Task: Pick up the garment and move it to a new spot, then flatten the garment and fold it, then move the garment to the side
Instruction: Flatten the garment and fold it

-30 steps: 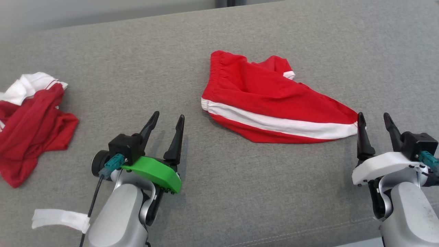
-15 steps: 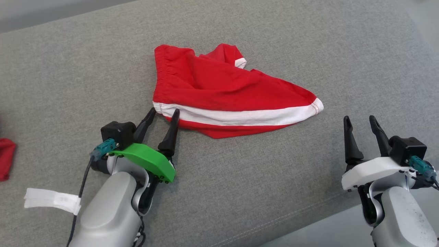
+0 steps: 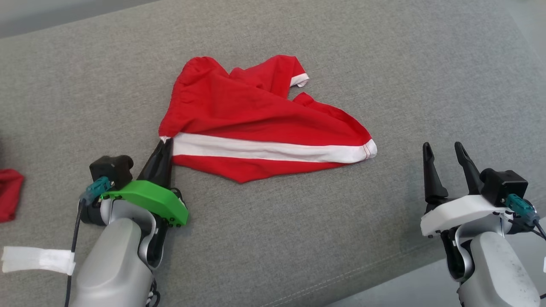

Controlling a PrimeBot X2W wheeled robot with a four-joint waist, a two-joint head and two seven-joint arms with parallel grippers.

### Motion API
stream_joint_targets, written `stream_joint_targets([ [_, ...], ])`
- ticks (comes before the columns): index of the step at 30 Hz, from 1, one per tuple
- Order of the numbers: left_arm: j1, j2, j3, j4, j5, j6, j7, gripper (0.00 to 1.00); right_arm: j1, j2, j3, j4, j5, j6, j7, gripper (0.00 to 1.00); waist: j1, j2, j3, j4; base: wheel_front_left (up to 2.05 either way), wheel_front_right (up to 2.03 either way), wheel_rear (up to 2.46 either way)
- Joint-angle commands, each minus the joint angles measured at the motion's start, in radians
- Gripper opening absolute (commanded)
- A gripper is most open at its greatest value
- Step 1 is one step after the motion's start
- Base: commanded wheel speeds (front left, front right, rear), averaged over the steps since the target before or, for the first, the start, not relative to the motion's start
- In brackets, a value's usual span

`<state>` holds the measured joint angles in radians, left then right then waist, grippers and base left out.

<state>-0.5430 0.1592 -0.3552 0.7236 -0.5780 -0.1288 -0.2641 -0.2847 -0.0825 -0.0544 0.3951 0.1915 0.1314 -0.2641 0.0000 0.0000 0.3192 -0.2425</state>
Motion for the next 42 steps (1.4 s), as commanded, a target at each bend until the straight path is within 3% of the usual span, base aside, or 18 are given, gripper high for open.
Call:
stream_joint_targets([
  [1,0.021,-0.004,0.013,0.013,0.015,0.002,-0.001,0.0,0.017,0.002,-0.004,-0.003,0.008,-0.001,0.0,1.0,0.0,0.0,-0.022,0.031,0.0,0.0,0.0],
  [11,0.103,-0.046,0.114,0.086,0.102,0.063,0.0,0.0,0.031,0.011,0.023,0.019,0.017,-0.001,0.0,1.0,0.0,0.0,-0.077,0.146,0.0,0.0,0.0],
  [19,0.177,-0.071,0.153,0.077,0.159,0.089,0.0,0.01,0.046,0.018,0.04,0.04,0.019,-0.001,0.0,1.0,0.0,0.0,-0.144,0.171,0.0,0.0,0.0],
  [20,0.187,-0.074,0.157,0.075,0.163,0.09,0.0,0.42,0.05,0.019,0.045,0.043,0.021,-0.001,0.0,1.0,0.0,0.0,-0.154,0.171,0.0,0.0,0.0],
  [21,0.195,-0.076,0.162,0.065,0.17,0.089,0.0,1.0,0.054,0.02,0.051,0.044,0.021,-0.001,-0.001,1.0,0.0,0.0,-0.164,0.172,0.0,0.0,0.0],
  [33,0.394,-0.094,0.285,-0.198,0.327,0.115,-0.001,1.0,0.108,0.021,0.113,0.035,-0.002,-0.001,0.0,1.0,0.0,0.0,-0.275,0.199,0.0,0.0,0.0],
  [42,0.503,-0.101,0.357,-0.31,0.408,0.098,0.0,1.0,0.137,0.021,0.149,0.027,-0.015,-0.001,-0.001,1.0,0.0,0.0,-0.329,0.234,0.0,0.0,0.0],
])
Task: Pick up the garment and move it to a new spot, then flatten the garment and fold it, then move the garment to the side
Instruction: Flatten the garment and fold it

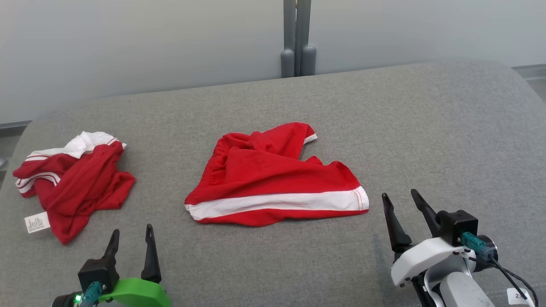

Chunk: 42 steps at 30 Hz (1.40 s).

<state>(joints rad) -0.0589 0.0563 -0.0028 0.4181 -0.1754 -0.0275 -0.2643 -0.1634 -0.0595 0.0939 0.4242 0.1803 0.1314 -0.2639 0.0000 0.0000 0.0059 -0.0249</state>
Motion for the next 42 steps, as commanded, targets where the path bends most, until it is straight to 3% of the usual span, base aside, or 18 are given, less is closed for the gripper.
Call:
stream_joint_targets([
  [1,0.028,0.0,0.01,-0.011,0.01,-0.007,0.0,1.0,0.017,-0.002,0.001,-0.003,-0.005,-0.001,-0.001,1.0,0.0,0.0,-0.02,0.021,0.0,0.0,0.0],
  [13,0.09,-0.005,0.04,-0.056,0.056,-0.037,0.0,1.0,0.054,0.002,0.002,-0.021,-0.027,-0.001,-0.001,1.0,0.0,0.0,-0.047,0.059,0.0,0.0,0.0],
  [27,0.086,-0.005,-0.004,-0.035,0.009,-0.061,0.0,1.0,0.049,0.005,0.002,-0.002,-0.034,-0.001,-0.001,1.0,0.0,0.0,-0.029,0.058,0.0,0.0,0.0],
  [34,0.045,-0.005,-0.032,-0.023,-0.02,-0.066,0.0,1.0,0.023,0.0,0.002,0.012,-0.026,-0.001,-0.001,1.0,0.0,0.0,0.033,0.054,0.0,0.0,0.0],
  [42,-0.071,-0.004,-0.115,0.002,-0.077,-0.086,0.0,1.0,-0.058,-0.016,0.001,0.043,-0.017,-0.001,-0.001,1.0,0.0,0.0,0.181,0.063,0.0,0.0,0.0],
])
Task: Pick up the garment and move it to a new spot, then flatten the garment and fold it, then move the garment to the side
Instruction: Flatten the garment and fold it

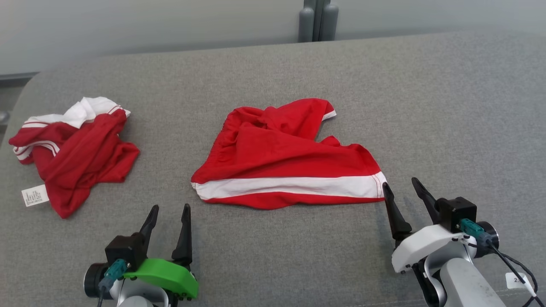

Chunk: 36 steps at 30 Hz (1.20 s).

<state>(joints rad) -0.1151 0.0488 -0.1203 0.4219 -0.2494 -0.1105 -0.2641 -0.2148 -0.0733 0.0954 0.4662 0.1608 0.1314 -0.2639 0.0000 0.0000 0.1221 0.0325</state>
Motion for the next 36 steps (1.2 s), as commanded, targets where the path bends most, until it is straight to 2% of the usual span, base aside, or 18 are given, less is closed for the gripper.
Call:
stream_joint_targets([
  [1,-0.025,0.003,-0.002,0.002,-0.007,-0.003,0.0,1.0,-0.014,-0.002,0.003,0.006,0.005,-0.001,-0.001,1.0,0.0,0.0,0.077,0.007,0.0,0.0,0.0],
  [13,-0.083,0.003,-0.029,0.022,-0.021,-0.007,0.0,1.0,-0.074,0.001,0.034,0.057,0.055,-0.001,-0.001,1.0,0.0,0.0,0.145,0.017,0.0,0.0,0.0],
  [14,-0.084,0.003,-0.028,0.023,-0.021,-0.007,-0.001,1.0,-0.077,0.002,0.037,0.057,0.057,-0.001,-0.001,0.95,0.0,0.0,0.147,0.018,0.0,0.0,0.0],
  [16,-0.085,0.003,-0.028,0.023,-0.019,-0.007,-0.001,1.0,-0.081,0.003,0.043,0.054,0.061,-0.001,-0.001,0.44,0.0,0.0,0.152,0.018,0.0,0.0,0.0],
  [18,-0.09,0.003,-0.029,0.024,-0.021,-0.008,0.0,1.0,-0.08,0.003,0.051,0.051,0.069,-0.001,-0.001,0.09,0.0,0.0,0.157,0.019,0.0,0.0,0.0],
  [19,-0.095,0.003,-0.029,0.025,-0.023,-0.008,0.0,1.0,-0.082,0.002,0.053,0.047,0.07,-0.001,-0.001,0.0,0.0,0.0,0.159,0.019,0.0,0.0,0.0],
  [27,-0.142,0.003,-0.007,0.04,-0.043,-0.014,0.0,1.0,-0.072,-0.023,0.059,0.013,0.082,-0.001,-0.001,0.0,0.0,0.0,0.186,0.002,0.0,0.0,0.0],
  [36,-0.209,0.017,-0.086,0.096,-0.131,-0.021,0.0,1.0,-0.087,-0.026,0.087,0.0,0.072,-0.001,-0.001,0.0,0.0,0.0,0.22,-0.043,0.0,0.0,0.0],
])
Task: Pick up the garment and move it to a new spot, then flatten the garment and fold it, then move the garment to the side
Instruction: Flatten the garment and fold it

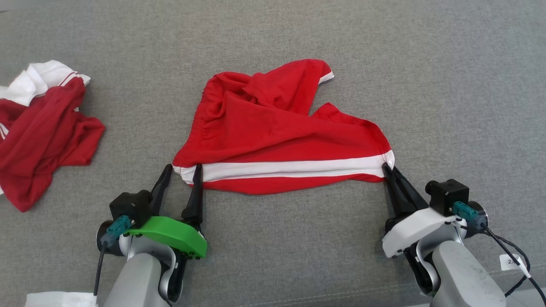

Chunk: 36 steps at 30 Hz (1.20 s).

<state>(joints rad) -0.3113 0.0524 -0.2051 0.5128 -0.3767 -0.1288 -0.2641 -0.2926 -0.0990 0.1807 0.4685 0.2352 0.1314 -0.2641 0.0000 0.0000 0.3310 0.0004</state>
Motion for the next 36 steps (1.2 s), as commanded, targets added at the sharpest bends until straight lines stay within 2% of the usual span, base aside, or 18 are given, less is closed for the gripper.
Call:
stream_joint_targets([
  [1,-0.013,0.013,-0.001,0.005,-0.004,-0.002,0.0,1.0,-0.01,0.0,0.002,-0.002,-0.003,-0.001,0.0,0.0,0.0,0.0,0.011,-0.011,0.0,0.0,0.0],
  [10,-0.035,0.026,0.002,0.036,-0.042,-0.003,0.0,1.0,-0.021,-0.003,0.014,-0.004,0.008,-0.002,0.0,0.0,0.0,0.0,0.025,-0.034,0.0,0.0,0.0],
  [11,-0.025,0.027,-0.001,0.034,-0.045,-0.003,0.0,0.69,-0.019,-0.003,0.011,-0.003,0.009,-0.001,0.0,0.0,0.0,0.0,0.023,-0.034,0.0,0.0,0.0],
  [12,-0.017,0.029,0.001,0.031,-0.038,-0.003,0.0,0.5,-0.016,-0.004,0.008,-0.002,0.01,-0.002,0.0,0.0,0.0,0.0,0.021,-0.033,0.0,0.0,0.0],
  [13,-0.012,0.03,0.011,0.03,-0.026,-0.003,0.0,0.49,-0.013,-0.006,0.004,-0.001,0.011,-0.001,0.0,0.0,0.0,0.0,0.02,-0.029,0.0,0.0,0.0],
  [14,-0.004,0.028,0.016,0.035,-0.018,-0.003,0.0,0.36,-0.011,-0.005,0.001,-0.001,0.01,-0.001,0.0,0.0,0.0,0.0,0.017,-0.027,0.0,0.0,0.0],
  [15,-0.002,0.023,0.018,0.029,-0.008,-0.003,0.0,0.05,-0.009,-0.004,-0.001,-0.001,0.009,-0.001,0.0,0.0,0.0,0.0,0.015,-0.025,0.0,0.0,0.0],
  [16,-0.001,0.02,0.027,0.023,0.0,-0.003,0.0,0.0,-0.008,-0.005,-0.005,0.0,0.008,-0.002,0.0,0.0,0.0,0.0,0.012,-0.022,0.0,0.0,0.0],
  [20,0.036,0.01,0.029,-0.009,0.02,-0.001,0.0,0.0,-0.002,0.004,-0.007,0.005,0.011,-0.001,0.0,0.0,0.0,0.0,-0.022,-0.021,0.0,0.0,0.0],
  [30,0.186,0.026,-0.002,-0.072,0.003,-0.001,-0.001,0.0,0.094,0.031,-0.033,-0.021,0.047,-0.001,-0.001,0.0,0.0,0.0,-0.26,-0.033,0.0,0.0,0.0],
  [36,0.153,0.05,-0.048,-0.113,-0.031,-0.001,-0.001,0.0,0.091,0.04,-0.053,-0.085,0.07,-0.001,-0.001,0.0,0.0,0.0,-0.283,-0.035,0.0,0.0,0.0],
])
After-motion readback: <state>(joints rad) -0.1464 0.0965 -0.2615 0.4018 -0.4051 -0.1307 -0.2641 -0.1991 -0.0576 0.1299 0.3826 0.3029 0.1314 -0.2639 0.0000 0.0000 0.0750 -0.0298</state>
